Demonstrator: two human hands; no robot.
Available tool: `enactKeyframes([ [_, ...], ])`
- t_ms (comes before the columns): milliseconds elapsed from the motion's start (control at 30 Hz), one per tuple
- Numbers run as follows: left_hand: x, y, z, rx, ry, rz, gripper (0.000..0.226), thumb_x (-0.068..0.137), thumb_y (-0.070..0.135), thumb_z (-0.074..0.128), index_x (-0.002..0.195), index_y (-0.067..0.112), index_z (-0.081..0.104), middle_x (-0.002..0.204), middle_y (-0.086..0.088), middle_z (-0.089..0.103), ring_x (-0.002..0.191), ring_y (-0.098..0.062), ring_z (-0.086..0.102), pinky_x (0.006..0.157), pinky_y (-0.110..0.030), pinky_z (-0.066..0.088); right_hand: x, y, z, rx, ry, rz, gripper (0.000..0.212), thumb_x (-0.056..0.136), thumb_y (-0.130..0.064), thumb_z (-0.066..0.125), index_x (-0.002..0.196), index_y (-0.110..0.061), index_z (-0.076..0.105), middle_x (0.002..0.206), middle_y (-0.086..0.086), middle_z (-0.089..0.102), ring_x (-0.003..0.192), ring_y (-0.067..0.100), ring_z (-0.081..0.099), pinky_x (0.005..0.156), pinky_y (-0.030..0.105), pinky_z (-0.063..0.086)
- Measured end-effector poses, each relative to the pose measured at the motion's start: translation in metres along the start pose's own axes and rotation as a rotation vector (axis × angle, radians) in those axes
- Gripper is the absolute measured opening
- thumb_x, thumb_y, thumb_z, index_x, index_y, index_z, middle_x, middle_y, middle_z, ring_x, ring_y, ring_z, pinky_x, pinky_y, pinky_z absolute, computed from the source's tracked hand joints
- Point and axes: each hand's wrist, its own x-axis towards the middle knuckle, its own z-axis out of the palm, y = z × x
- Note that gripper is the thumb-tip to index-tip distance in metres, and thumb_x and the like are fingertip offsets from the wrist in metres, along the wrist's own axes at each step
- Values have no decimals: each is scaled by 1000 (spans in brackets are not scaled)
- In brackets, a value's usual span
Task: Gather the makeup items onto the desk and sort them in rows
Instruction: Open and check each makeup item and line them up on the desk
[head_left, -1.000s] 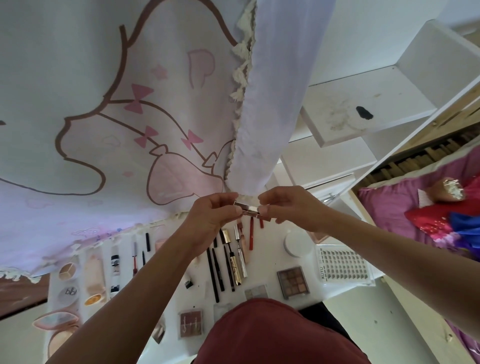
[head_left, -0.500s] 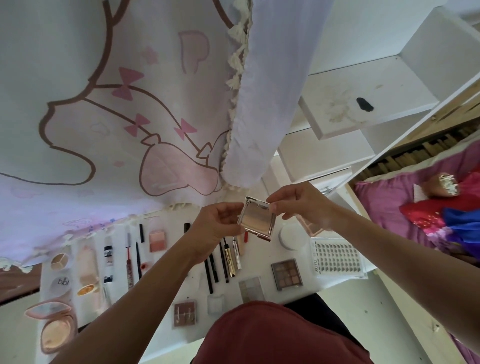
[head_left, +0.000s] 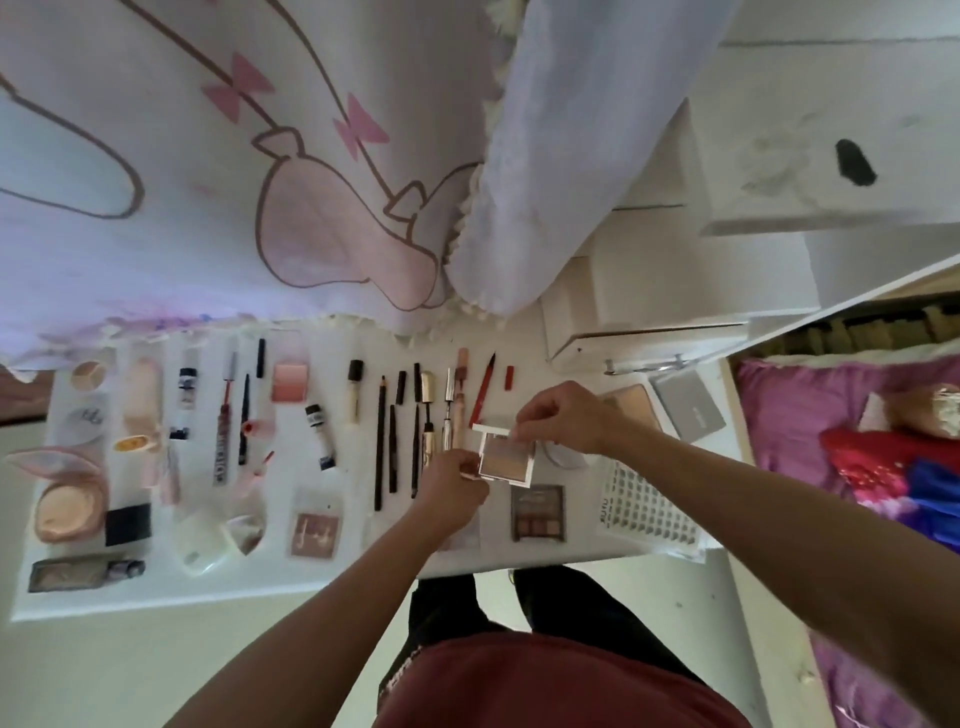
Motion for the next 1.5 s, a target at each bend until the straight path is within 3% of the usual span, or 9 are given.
enactKeyframes([
  [133, 13, -3, 19, 41, 76, 0, 20, 78, 7, 59, 94, 9, 70, 90, -8, 69, 82, -32, 67, 76, -45, 58, 21, 2, -2, -59, -43, -27, 22, 74, -31, 83, 88, -15, 78, 86, 2, 75, 83, 14, 66, 79, 33, 52],
  [233, 19, -5, 32, 156, 163, 24, 3, 77, 9, 62, 80, 11, 64, 78, -3, 64, 74, -25, 63, 65, -32, 51, 35, 8, -4, -47, -53, -28, 21, 77, -33, 81, 89, -16, 79, 86, 3, 75, 76, 10, 62, 73, 29, 49],
  [367, 21, -10, 46, 293, 286, 72, 16, 78, 10, 66, 94, 5, 63, 95, -3, 56, 85, -21, 54, 73, -27, 41, 45, 15, -7, -45, -76, -30, 15, 79, -31, 80, 87, -18, 80, 83, 2, 75, 72, 6, 60, 74, 31, 51],
  [500, 23, -17, 48, 315, 368, 73, 12, 84, 3, 61, 95, 2, 65, 99, -10, 61, 88, -28, 59, 75, -31, 46, 47, 18, -8, -87, -97, -41, 18, 80, -34, 78, 89, -18, 80, 85, 3, 76, 82, 15, 68, 84, 40, 56],
  [667, 25, -19, 47, 370, 394, 75, 11, 83, -3, 56, 86, 5, 62, 85, -9, 64, 74, -25, 57, 63, -28, 40, 48, 19, -13, -133, -101, -66, 26, 89, -39, 69, 97, -15, 77, 88, 7, 75, 85, 24, 72, 80, 42, 59],
  [933, 27, -20, 47, 433, 399, 74, 6, 87, 2, 58, 85, 7, 62, 84, -4, 62, 73, -20, 57, 65, -27, 45, 46, 14, -15, -208, -24, -63, 39, 97, -44, 55, 104, -10, 73, 92, 7, 73, 84, 21, 69, 77, 38, 55],
  [1100, 21, -14, 44, 422, 365, 83, 12, 88, 6, 63, 100, 4, 64, 99, -5, 64, 89, -22, 62, 76, -24, 46, 21, 27, -27, -521, 102, -171, 56, 92, -54, 57, 133, -16, 56, 125, 3, 62, 113, 20, 58, 91, 33, 47],
  [1267, 14, -8, 38, 444, 369, 76, 28, 88, 13, 65, 116, 9, 63, 109, -6, 66, 96, -23, 63, 82, -33, 53, -7, 51, -31, -1097, -71, -274, 83, 80, -52, 64, 150, -26, 27, 153, 1, 32, 137, 23, 31, 100, 38, 40],
  [1500, -2, -1, 32, 416, 397, 75, 26, 88, 22, 66, 114, 15, 65, 97, 2, 67, 83, -11, 59, 77, -27, 51, 0, 71, -17, -1250, -64, -276, 80, 70, -44, 71, 138, -24, 34, 128, 8, 48, 113, 28, 46, 91, 42, 42],
])
